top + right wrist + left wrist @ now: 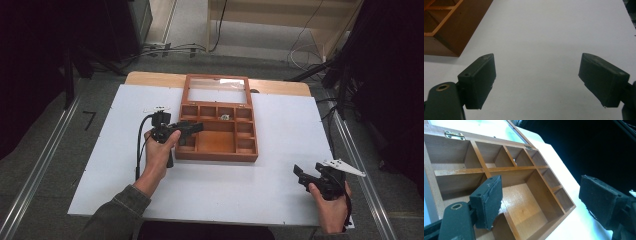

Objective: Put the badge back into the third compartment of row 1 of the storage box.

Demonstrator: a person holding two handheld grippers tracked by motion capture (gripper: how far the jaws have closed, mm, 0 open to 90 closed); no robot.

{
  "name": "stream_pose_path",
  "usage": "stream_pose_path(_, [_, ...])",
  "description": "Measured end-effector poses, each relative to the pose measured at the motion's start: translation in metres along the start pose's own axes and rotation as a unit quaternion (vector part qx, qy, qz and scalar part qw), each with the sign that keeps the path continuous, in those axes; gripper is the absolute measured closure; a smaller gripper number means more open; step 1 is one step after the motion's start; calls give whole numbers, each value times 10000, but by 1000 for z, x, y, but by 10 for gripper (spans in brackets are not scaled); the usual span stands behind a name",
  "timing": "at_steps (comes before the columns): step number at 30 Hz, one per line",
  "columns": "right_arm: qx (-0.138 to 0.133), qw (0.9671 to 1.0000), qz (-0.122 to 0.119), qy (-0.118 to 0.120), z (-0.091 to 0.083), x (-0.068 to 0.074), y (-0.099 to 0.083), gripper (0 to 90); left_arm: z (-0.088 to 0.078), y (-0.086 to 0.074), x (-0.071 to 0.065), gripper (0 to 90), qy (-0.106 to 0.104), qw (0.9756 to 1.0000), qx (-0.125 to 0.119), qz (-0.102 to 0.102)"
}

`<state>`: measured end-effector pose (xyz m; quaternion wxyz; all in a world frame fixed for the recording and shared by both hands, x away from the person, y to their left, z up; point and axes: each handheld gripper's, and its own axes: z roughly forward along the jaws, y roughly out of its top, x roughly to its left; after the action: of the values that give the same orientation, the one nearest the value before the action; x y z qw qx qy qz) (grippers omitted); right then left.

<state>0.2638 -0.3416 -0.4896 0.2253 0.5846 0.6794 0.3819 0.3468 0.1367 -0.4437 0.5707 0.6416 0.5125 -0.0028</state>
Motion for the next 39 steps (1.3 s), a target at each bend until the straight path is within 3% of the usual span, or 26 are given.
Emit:
stream_pose_path(25, [24, 10000, -1, 7, 0, 2, -1, 129, -35, -14, -3, 171, -40, 9999, -103, 80])
stream_pose_path(39, [16, 10000, 2, 13, 0, 2, -1, 129, -46, -22, -1, 171, -35, 9999, -123, 71])
